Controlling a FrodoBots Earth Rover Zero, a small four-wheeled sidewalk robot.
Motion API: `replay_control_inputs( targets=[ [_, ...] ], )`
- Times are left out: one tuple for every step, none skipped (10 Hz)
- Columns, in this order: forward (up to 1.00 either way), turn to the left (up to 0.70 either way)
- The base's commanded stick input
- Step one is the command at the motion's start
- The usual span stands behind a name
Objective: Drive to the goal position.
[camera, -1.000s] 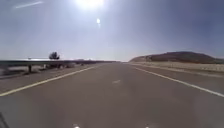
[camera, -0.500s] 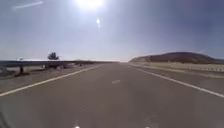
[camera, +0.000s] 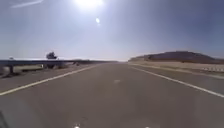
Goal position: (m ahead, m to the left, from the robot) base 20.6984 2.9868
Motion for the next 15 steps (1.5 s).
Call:
replay_control_inputs(
  targets=[
    [1.00, 0.00],
    [1.00, 0.00],
    [1.00, 0.00],
    [1.00, 0.00],
    [1.00, 0.00],
    [1.00, 0.00],
    [1.00, 0.00],
    [1.00, 0.00],
    [1.00, 0.00],
    [1.00, 0.00],
    [1.00, 0.00],
    [1.00, 0.00],
    [1.00, 0.00],
    [1.00, 0.00],
    [1.00, 0.00]
  ],
)
